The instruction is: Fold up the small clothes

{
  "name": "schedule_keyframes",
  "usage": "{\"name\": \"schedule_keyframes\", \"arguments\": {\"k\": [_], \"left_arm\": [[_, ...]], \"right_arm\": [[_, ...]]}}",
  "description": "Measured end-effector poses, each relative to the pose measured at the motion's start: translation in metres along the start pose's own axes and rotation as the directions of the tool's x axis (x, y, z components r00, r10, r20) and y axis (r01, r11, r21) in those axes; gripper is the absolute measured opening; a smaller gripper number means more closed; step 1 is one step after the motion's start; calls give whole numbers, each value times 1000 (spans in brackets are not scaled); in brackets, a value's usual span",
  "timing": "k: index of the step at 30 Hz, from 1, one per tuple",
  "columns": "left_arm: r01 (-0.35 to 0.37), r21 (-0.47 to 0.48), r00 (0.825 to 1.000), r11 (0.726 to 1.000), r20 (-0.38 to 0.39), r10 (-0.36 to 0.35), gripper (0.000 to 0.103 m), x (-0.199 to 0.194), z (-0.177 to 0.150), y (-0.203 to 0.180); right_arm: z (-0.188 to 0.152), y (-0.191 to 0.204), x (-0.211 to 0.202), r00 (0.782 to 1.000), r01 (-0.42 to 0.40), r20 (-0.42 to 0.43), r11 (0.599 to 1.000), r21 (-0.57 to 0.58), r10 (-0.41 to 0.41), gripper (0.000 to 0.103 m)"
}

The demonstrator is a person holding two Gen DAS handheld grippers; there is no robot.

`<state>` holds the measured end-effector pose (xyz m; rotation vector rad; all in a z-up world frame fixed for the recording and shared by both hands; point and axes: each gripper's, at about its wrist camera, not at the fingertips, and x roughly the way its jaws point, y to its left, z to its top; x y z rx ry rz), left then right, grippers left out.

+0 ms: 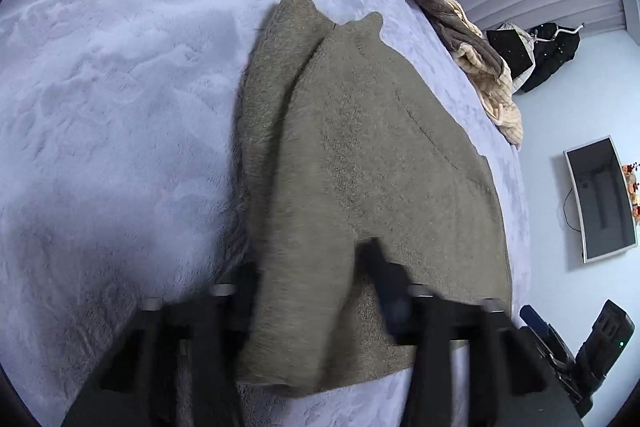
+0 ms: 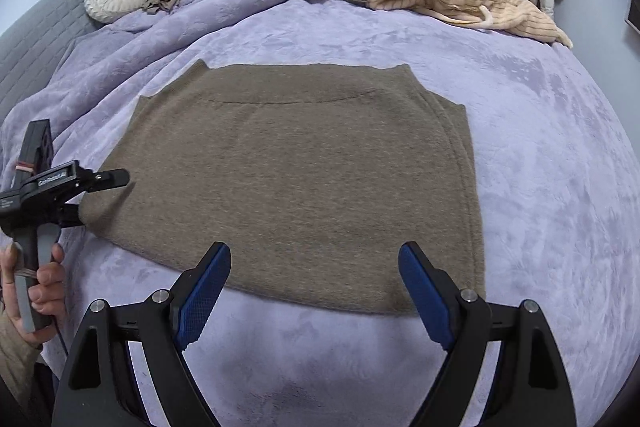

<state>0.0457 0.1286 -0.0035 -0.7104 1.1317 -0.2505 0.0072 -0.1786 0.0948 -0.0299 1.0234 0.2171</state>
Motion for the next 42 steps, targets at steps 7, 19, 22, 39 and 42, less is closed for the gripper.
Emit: {"name": "schedule_keyframes", "arguments": {"k": [7,19,22,39,42], "left_arm": [[-3,21,994,1000,106,1,27,-9,-12,-7],[-158,159,974,975,188,127,27,-8,-23,-27],[-176,169,972,970,186,144,27,-9,-25,-26],[-293,297,945,909,232,229,24,-28,-48,-104],[-334,333,935,882,235,265,24,-20,-55,-125]], "right_arm": [[63,46,19,993,-108,-57,994,-33,106,88],[192,201,167,934,-174,-327,982,-73,142,88],[193,226,204,897,-161,-426,984,-72,116,88],[189,185,148,935,-213,-321,962,-170,150,19],[192,160,134,930,-256,-304,958,-126,208,19]]}}
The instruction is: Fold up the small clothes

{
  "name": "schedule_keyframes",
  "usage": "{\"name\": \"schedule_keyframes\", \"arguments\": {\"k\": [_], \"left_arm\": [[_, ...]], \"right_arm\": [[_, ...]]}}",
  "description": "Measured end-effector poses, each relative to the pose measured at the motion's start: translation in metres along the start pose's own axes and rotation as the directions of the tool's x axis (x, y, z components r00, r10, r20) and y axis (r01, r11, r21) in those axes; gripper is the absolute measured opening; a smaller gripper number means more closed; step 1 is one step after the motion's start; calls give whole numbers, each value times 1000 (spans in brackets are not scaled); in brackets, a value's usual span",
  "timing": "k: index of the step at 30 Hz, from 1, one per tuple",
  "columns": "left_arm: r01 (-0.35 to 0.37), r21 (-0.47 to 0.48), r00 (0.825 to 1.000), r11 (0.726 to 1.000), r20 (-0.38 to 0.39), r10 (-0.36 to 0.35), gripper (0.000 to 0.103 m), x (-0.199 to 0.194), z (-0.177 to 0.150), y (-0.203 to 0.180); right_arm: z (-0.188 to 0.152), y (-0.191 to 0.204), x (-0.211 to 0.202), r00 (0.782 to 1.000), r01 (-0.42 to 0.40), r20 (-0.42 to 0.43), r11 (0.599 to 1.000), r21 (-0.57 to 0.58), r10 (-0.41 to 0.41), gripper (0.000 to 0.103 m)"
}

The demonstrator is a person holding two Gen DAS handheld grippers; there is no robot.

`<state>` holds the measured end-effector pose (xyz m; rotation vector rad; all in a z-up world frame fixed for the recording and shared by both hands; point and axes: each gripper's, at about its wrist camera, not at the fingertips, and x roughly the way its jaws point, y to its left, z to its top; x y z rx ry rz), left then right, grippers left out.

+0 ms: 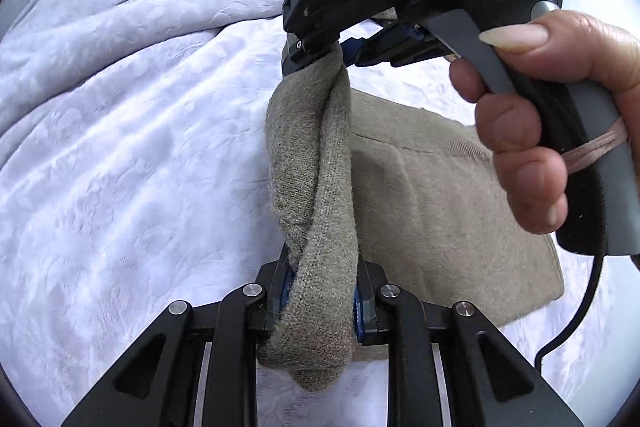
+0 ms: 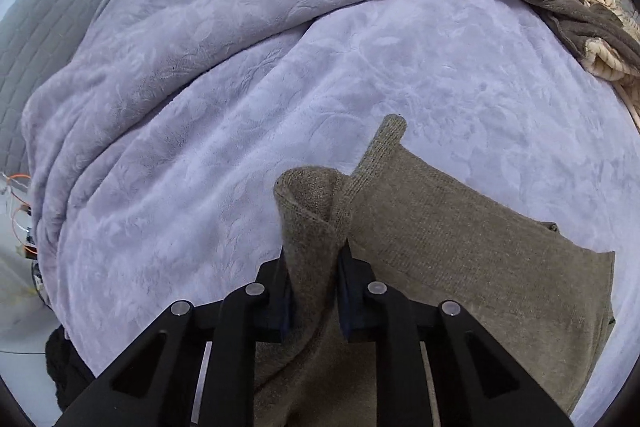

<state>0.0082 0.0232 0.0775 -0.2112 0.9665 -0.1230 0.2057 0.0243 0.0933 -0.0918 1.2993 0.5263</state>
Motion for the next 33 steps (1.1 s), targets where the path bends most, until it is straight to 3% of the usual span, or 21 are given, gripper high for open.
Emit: {"name": "schedule_keyframes", "arguments": {"k": [14,25,33], "left_arm": [[-102,112,994,988,-16,104,24,-1,6,-71],[-196,230,980,953,1,201,24,8,-2,-131],[-187,287,979,939,-29,204,24,20,0,-169]], "right_arm": [[-8,-38,-35,989,-121,86,992,20,119,18],[-27,-84,-64,974,-193,128,981,24,189,18],[-40,-122,-81,975,-184,132,983,20,180,18]]}}
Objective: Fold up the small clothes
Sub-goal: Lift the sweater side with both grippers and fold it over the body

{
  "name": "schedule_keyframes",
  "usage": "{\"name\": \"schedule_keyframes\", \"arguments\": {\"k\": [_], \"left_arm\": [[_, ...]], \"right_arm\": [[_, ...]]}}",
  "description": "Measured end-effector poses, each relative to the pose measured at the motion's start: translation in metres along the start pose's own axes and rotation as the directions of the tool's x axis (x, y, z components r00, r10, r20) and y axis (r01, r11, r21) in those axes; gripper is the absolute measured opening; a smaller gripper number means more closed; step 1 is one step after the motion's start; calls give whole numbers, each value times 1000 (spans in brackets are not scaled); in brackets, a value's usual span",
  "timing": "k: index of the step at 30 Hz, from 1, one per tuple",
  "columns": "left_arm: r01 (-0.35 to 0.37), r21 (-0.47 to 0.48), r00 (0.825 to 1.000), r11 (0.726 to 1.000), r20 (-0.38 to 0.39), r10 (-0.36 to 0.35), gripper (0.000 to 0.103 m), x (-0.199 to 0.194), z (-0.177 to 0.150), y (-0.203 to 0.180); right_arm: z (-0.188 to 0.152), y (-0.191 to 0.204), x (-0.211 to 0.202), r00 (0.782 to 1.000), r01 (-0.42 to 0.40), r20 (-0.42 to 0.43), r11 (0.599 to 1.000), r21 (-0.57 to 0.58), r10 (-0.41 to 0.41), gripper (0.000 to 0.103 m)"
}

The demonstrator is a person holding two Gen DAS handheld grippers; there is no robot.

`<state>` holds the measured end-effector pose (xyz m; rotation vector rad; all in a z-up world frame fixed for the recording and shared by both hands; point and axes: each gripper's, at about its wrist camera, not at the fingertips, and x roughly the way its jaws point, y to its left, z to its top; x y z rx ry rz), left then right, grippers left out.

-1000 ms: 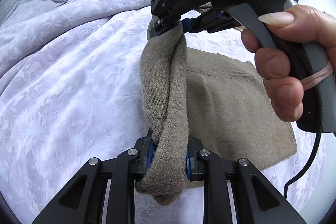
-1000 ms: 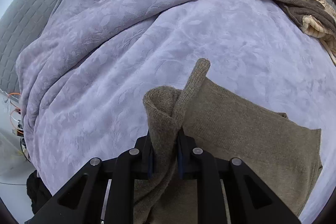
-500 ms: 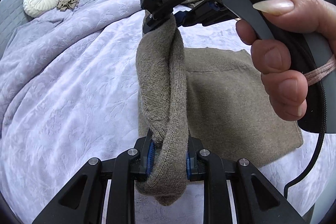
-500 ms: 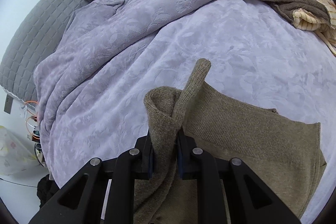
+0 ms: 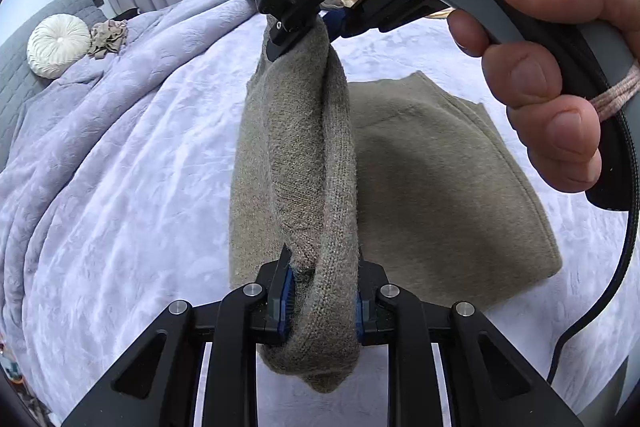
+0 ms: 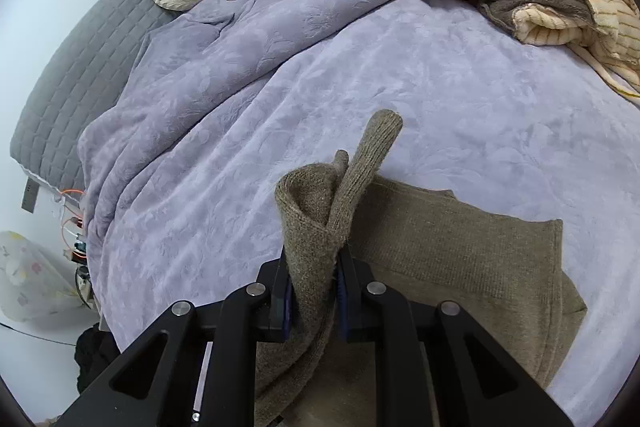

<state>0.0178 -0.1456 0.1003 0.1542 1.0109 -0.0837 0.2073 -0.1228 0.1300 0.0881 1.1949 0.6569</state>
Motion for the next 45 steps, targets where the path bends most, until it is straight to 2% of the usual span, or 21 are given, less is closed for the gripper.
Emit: {"name": "schedule_keyframes", "arguments": {"k": [10,23,34,45], "left_arm": [[-13,43,1000,999,-27,14,24,10,9,-28],[-136,134,988,982,-55,145,24,26,13,-86],[-119,154,988,981,-84,133,24,36,22,-95],[-87,141,990,986,-97,101,24,42,30,-81]], "right_arm": [[-11,-26,-23,1000,-2,22,1000,2,2,18],[-33,-67,-49,998,-21,53,999,-33,23,18],[-45,-104,-59,996,-52,76,999,3,52,18],[-47,-109,-67,994,-61,92,998,3,60,18]]}}
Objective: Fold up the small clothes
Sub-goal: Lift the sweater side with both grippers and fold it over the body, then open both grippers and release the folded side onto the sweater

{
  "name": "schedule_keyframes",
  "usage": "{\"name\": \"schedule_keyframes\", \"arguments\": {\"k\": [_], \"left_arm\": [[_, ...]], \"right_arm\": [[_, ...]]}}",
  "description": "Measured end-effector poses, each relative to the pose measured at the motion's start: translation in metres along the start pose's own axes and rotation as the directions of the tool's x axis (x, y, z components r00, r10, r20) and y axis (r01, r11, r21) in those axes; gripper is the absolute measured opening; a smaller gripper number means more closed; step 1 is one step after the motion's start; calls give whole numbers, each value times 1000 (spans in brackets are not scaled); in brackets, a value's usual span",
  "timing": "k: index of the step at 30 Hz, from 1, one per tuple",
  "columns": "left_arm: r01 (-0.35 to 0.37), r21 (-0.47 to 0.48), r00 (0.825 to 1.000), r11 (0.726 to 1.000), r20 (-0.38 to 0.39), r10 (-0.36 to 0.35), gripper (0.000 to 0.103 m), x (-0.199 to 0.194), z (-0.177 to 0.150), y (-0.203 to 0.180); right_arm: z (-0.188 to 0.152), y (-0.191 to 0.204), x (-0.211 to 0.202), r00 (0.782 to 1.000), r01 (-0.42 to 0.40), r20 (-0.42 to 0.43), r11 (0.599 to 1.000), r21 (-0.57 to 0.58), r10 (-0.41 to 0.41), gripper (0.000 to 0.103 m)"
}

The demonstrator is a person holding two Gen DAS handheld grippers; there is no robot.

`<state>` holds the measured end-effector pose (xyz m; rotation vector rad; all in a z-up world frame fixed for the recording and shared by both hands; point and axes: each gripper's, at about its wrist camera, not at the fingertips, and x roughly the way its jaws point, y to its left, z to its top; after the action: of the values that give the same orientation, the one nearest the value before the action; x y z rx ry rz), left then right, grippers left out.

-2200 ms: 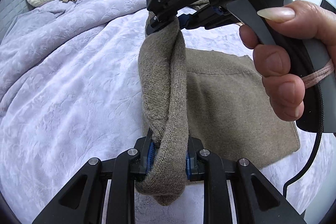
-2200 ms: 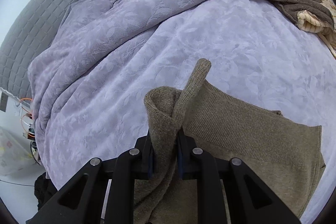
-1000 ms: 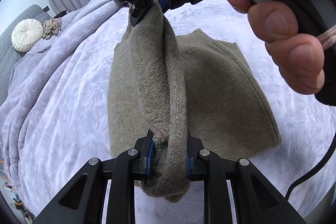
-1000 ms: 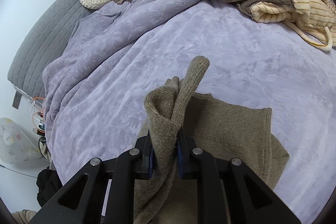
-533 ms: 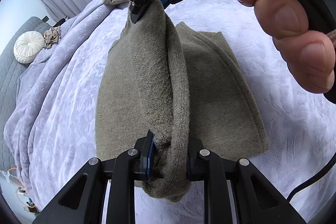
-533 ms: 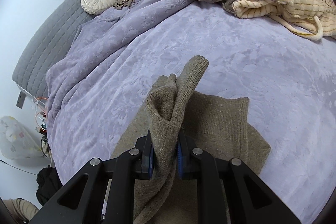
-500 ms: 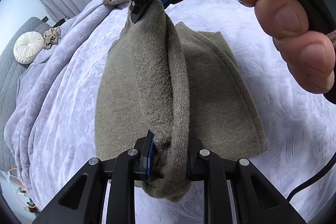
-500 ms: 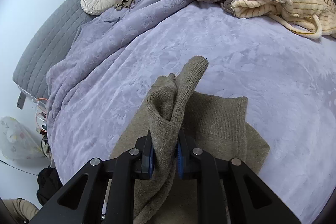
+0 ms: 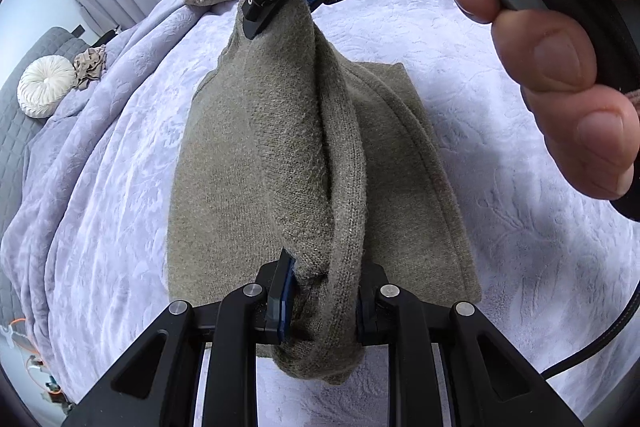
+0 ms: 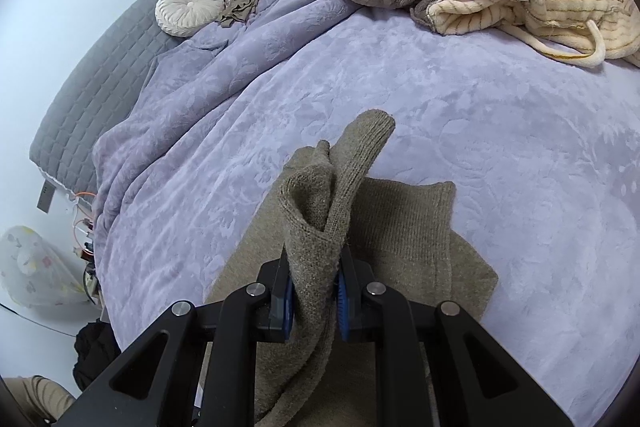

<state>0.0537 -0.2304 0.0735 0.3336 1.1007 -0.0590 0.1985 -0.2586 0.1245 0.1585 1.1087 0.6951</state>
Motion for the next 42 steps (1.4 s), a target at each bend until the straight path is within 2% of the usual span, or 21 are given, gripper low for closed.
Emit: {"name": "schedule_keyframes", "arguments": {"k": [6,16,21,27,32,34,35,36,37,38,39,41,42], "left_arm": [[-5,15,1000,1000,-6,5,24,9,-1,-8],[11,35,1000,999,-29,-10,24,20,-1,-15],[26,53,999,998,-23,-25,24,19,1,-19],[36,78,999,996,-35,-34,24,29,-1,-20],[91,79,996,993,-22,-90,25,32,0,-15],[141,58,990,988,-19,-141,34,31,0,-9],[171,48,985,984,-20,-170,46,30,1,-7],[204,36,979,978,-19,-203,51,28,1,-4],[227,26,974,974,-20,-227,52,26,2,-2],[223,-56,974,973,-25,-225,60,23,0,2],[280,-64,959,958,-21,-281,74,18,-3,6],[355,-71,934,932,-1,-356,75,5,-14,16],[399,-66,917,914,4,-400,75,-1,-19,18]], "right_arm": [[-1,-6,-2,1000,3,-1,1000,4,-3,18],[-12,-41,9,1000,-2,-16,998,62,3,18],[-15,-44,-1,1000,-22,16,998,55,21,18],[-28,-73,8,1000,-11,-7,993,118,12,18],[-36,-95,20,1000,-7,-17,985,171,10,19],[-37,-97,24,1000,10,-24,983,183,-6,22],[-37,-97,25,1000,16,-26,982,188,-11,28],[-37,-97,24,999,33,-28,981,193,-28,34],[-37,-95,21,998,58,-28,979,195,-54,50],[-37,-93,17,996,84,-27,977,195,-80,59],[-38,-90,10,995,99,-15,977,189,-98,60],[-42,-81,-6,994,103,17,979,176,-107,60],[-45,-74,-16,993,110,33,981,162,-117,60]]}}
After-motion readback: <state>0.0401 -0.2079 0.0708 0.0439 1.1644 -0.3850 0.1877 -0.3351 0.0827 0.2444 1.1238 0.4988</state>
